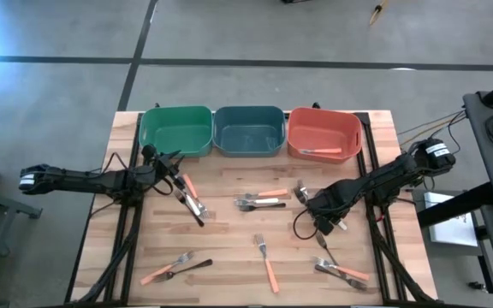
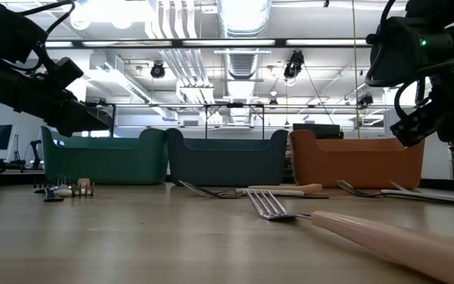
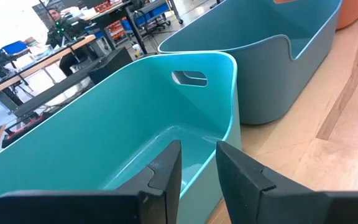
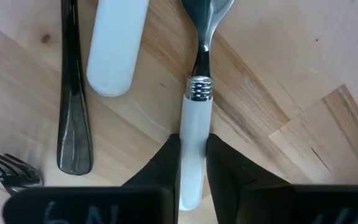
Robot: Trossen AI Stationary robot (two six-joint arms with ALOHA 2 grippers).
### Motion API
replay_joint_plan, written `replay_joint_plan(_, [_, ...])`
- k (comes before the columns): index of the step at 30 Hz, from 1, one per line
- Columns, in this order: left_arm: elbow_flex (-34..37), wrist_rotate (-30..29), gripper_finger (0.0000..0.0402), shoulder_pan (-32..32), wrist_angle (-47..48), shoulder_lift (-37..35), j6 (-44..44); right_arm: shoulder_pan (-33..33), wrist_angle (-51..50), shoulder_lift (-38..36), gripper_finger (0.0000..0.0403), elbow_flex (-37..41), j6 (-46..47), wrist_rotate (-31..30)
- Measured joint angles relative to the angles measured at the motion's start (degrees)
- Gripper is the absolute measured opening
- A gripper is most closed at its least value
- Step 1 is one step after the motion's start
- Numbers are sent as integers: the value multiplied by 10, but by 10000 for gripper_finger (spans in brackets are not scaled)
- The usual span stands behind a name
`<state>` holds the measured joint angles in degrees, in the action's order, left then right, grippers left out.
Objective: Sort silverware by color (type)
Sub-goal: Put the white fork into the blue bin
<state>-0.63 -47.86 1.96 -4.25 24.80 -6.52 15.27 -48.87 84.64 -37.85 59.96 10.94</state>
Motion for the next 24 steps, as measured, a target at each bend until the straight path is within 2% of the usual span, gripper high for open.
replay_joint_plan(5, [0, 0, 84, 0, 0, 0, 0, -1, -7, -26, 45, -5, 3, 0])
replay_joint_plan(15, [0, 0, 84, 0, 0, 0, 0, -3, -40, -129, 44, -20, 57, -25])
replay_joint_plan(20, [0, 0, 84, 0, 0, 0, 0, -3, -20, -178, 44, -21, 89, -84])
replay_joint_plan(24, [0, 0, 84, 0, 0, 0, 0, -10, 50, -207, 44, -21, 81, -151])
